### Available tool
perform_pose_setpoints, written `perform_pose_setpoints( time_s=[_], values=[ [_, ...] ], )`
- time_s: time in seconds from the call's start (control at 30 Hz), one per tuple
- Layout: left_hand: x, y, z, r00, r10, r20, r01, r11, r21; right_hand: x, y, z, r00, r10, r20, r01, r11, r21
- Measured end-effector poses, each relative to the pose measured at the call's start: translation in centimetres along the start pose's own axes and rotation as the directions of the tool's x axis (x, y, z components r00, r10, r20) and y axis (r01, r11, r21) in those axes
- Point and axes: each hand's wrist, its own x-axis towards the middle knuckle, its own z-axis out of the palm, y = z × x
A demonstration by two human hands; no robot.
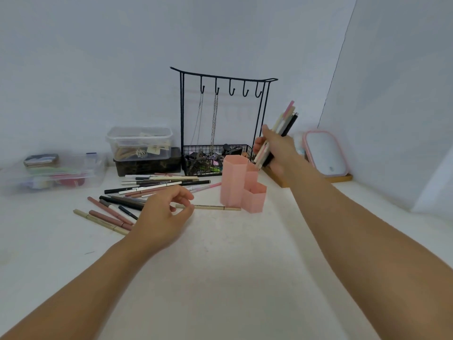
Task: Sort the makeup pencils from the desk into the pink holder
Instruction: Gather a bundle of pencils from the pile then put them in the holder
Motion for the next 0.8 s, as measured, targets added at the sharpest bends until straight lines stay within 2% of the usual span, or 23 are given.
perform_pose_setpoints(
  time_s=[0.13,0.2,0.3,0.37,0.47,0.63,0.7,0.8],
  values=[
    [0.0,-0.4,-0.2,1.000,-0.003,-0.012,0.003,1.000,-0.001,1.9,2.0,0.6,0.999,0.030,0.035,-0.030,1.000,-0.003],
    [0.1,-0.6,-0.2,1.000,-0.005,-0.013,0.005,1.000,0.005,2.7,2.6,0.8,0.999,-0.009,0.040,0.016,0.987,-0.162],
    [0.2,-0.6,-0.1,1.000,-0.003,-0.009,0.003,1.000,0.007,2.8,3.5,0.9,0.997,-0.056,0.058,0.077,0.878,-0.472],
    [0.2,-0.5,-0.1,1.000,0.006,-0.007,-0.006,1.000,0.009,2.5,4.4,0.6,0.999,-0.011,0.045,0.034,0.838,-0.545],
    [0.1,-0.3,-0.2,1.000,0.007,-0.008,-0.006,1.000,0.002,2.4,5.5,-0.2,1.000,0.021,0.009,-0.013,0.835,-0.550],
    [0.1,-0.1,-0.3,1.000,0.007,-0.009,-0.007,1.000,-0.010,1.9,5.9,-1.3,0.991,0.033,0.130,0.048,0.821,-0.569],
    [0.1,-0.2,-0.2,1.000,0.013,-0.007,-0.013,1.000,-0.011,1.3,5.4,-2.0,0.975,0.088,0.206,0.027,0.866,-0.499],
    [0.2,-0.4,-0.3,1.000,0.016,-0.002,-0.016,1.000,-0.015,0.6,4.8,-4.2,0.923,0.152,0.353,-0.062,0.965,-0.254]
  ],
)
